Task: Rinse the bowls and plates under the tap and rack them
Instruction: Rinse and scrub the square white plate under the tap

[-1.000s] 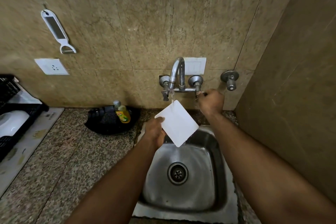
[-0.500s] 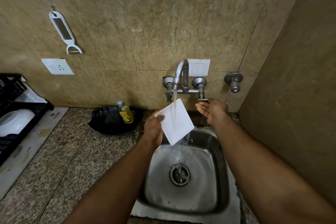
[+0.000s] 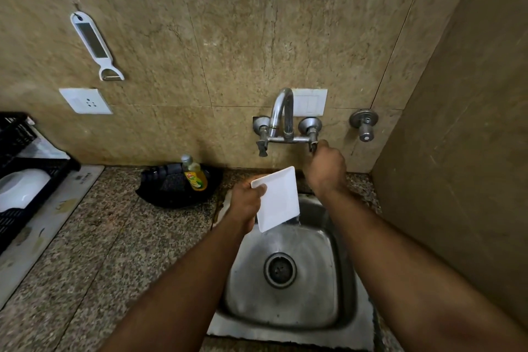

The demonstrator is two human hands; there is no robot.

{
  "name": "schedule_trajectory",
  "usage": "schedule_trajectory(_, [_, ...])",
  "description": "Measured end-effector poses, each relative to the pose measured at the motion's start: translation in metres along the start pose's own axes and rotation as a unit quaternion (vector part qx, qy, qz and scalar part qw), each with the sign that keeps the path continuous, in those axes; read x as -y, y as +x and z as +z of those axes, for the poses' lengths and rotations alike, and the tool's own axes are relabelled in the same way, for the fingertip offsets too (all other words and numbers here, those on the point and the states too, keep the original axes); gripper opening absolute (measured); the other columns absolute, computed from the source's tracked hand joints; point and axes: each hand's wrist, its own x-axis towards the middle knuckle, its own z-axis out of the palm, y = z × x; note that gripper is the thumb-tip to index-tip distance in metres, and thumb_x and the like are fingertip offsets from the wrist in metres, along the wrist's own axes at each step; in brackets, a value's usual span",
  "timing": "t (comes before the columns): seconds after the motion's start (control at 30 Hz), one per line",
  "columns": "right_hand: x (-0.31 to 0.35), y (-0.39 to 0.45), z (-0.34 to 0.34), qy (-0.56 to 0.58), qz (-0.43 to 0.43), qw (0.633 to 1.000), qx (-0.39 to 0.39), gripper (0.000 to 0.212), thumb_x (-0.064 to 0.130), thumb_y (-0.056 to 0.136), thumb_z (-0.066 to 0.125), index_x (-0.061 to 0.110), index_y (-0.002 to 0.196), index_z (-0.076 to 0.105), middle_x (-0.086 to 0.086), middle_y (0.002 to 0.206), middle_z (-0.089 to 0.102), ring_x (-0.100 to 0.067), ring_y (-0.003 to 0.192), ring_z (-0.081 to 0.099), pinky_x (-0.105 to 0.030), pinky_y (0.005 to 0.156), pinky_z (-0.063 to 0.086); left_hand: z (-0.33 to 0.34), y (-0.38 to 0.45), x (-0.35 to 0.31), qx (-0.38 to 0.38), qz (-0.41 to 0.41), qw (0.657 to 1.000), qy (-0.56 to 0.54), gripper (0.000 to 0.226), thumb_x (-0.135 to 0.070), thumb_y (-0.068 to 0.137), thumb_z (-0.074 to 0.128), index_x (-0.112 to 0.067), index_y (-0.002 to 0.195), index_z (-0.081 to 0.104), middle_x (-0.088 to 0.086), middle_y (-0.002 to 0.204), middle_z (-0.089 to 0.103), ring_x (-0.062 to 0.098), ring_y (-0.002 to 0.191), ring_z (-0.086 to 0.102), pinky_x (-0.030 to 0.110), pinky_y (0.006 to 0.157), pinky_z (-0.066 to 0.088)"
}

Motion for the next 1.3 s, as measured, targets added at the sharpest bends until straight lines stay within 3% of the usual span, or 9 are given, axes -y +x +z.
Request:
schedule_trajectory(0.27, [-0.001,0.002,-0.005,-0.055,-0.036,0.997,0.034,0.032,0.01,0.098,0.051,0.005,0.13,0.052,-0.011,0.104,0.072,-0.029,0.092,0.071,-0.032,0.069,0.051,0.004,0.002,0.002,-0.026,0.001,1.0,0.018,0.014,-0.018,0.096,0.068,-0.017,0.11,0.07,0.01,0.106,0.076,0.034,0.097,0.073,0.056,0.088,0.06])
schedule_trajectory(0.43, [-0.007,-0.013,-0.002,0.009,-0.03,0.998,0.061,0.075,0.022,0.091,0.062,0.004,0.155,0.026,-0.007,0.095,0.069,-0.028,0.086,0.068,-0.034,0.067,0.054,0.002,-0.002,0.002,-0.015,0.032,0.999,-0.017,0.012,-0.01,0.097,0.066,-0.011,0.107,0.073,0.016,0.107,0.077,0.04,0.1,0.072,0.054,0.09,0.059])
schedule_trajectory(0.53, [-0.011,-0.025,0.004,0.078,0.002,0.992,0.095,0.041,0.041,0.09,0.06,0.013,0.12,0.062,-0.006,0.096,0.072,-0.029,0.084,0.068,-0.038,0.075,0.059,-0.004,-0.004,0.002,0.005,0.035,0.998,-0.054,0.018,-0.012,0.095,0.07,-0.009,0.112,0.072,0.017,0.11,0.076,0.043,0.105,0.071,0.061,0.091,0.058])
schedule_trajectory(0.6, [-0.013,-0.032,0.009,0.222,0.064,0.953,0.195,0.038,0.047,0.085,0.062,0.015,0.101,0.073,-0.003,0.097,0.077,-0.025,0.084,0.072,-0.04,0.08,0.06,-0.008,-0.006,-0.001,0.029,0.032,0.994,-0.101,0.017,-0.008,0.093,0.071,-0.009,0.11,0.072,0.017,0.111,0.076,0.04,0.103,0.072,0.061,0.091,0.057])
schedule_trajectory(0.7, [-0.016,-0.042,0.007,0.352,0.116,0.869,0.329,0.027,0.034,0.09,0.073,0.01,0.103,0.077,-0.002,0.09,0.079,-0.021,0.076,0.076,-0.035,0.068,0.062,-0.011,-0.009,-0.006,0.052,0.029,0.981,-0.187,0.013,0.001,0.092,0.068,-0.006,0.104,0.068,0.017,0.106,0.076,0.031,0.093,0.074,0.054,0.089,0.058])
schedule_trajectory(0.8, [-0.022,-0.046,0.002,0.297,0.026,0.895,0.332,0.012,0.02,0.097,0.067,0.016,0.105,0.075,-0.004,0.092,0.077,-0.021,0.078,0.074,-0.042,0.063,0.063,-0.011,-0.014,-0.008,0.03,0.04,0.984,-0.17,0.012,0.0,0.092,0.069,-0.007,0.102,0.069,0.015,0.104,0.076,0.026,0.088,0.074,0.044,0.081,0.061])
schedule_trajectory(0.97, [-0.021,-0.047,-0.018,0.004,-0.167,0.973,0.157,0.021,0.034,0.097,0.061,0.02,0.105,0.075,-0.005,0.093,0.075,-0.024,0.082,0.067,-0.035,0.072,0.054,-0.02,-0.014,-0.006,-0.023,0.025,0.997,-0.07,0.022,0.002,0.086,0.076,-0.004,0.107,0.074,0.014,0.099,0.076,0.024,0.083,0.073,0.028,0.058,0.06])
schedule_trajectory(1.07, [-0.021,-0.056,-0.024,-0.068,-0.234,0.966,0.092,0.018,0.029,0.097,0.059,0.027,0.108,0.072,-0.003,0.097,0.073,-0.025,0.087,0.067,-0.033,0.073,0.05,-0.03,-0.015,0.0,-0.003,0.025,0.999,-0.047,0.022,0.007,0.085,0.074,-0.005,0.102,0.075,0.019,0.097,0.077,0.027,0.078,0.072,0.029,0.061,0.06])
schedule_trajectory(1.3, [-0.024,-0.073,-0.001,-0.094,-0.243,0.955,0.14,0.02,0.029,0.102,0.052,0.024,0.109,0.07,-0.005,0.102,0.073,-0.025,0.092,0.067,-0.032,0.074,0.047,-0.047,-0.024,0.02,-0.016,0.033,0.999,0.029,0.017,0.009,0.087,0.072,-0.004,0.096,0.076,0.018,0.083,0.076,0.03,0.073,0.072,0.036,0.071,0.061])
